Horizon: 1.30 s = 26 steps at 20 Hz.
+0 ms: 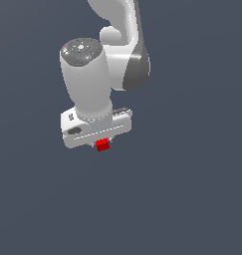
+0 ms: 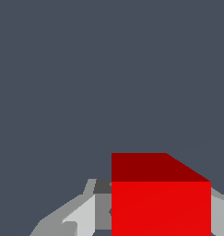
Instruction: Lift up the red cube by 0.2 meters.
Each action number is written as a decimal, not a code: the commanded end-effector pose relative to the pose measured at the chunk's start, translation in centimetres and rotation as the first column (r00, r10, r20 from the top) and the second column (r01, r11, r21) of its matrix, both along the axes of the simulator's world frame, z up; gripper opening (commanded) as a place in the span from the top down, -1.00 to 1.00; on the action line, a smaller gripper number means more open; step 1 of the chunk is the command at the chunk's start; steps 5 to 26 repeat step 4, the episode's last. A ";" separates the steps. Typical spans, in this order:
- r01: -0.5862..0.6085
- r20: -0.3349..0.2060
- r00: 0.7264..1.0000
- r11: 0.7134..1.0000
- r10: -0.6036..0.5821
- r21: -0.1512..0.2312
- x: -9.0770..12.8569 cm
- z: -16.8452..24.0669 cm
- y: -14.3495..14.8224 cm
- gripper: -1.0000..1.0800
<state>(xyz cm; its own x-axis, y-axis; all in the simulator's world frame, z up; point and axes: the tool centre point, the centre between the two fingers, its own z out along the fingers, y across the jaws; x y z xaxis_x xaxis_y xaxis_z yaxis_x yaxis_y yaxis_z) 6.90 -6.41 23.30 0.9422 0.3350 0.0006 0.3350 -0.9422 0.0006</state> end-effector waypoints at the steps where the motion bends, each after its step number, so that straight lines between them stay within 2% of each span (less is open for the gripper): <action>1: 0.000 -0.001 1.000 1.000 0.000 0.000 0.0 0.0 0.0 1.00; 26: 0.000 -0.001 1.000 1.000 0.000 0.000 0.1 -0.3 0.0 1.00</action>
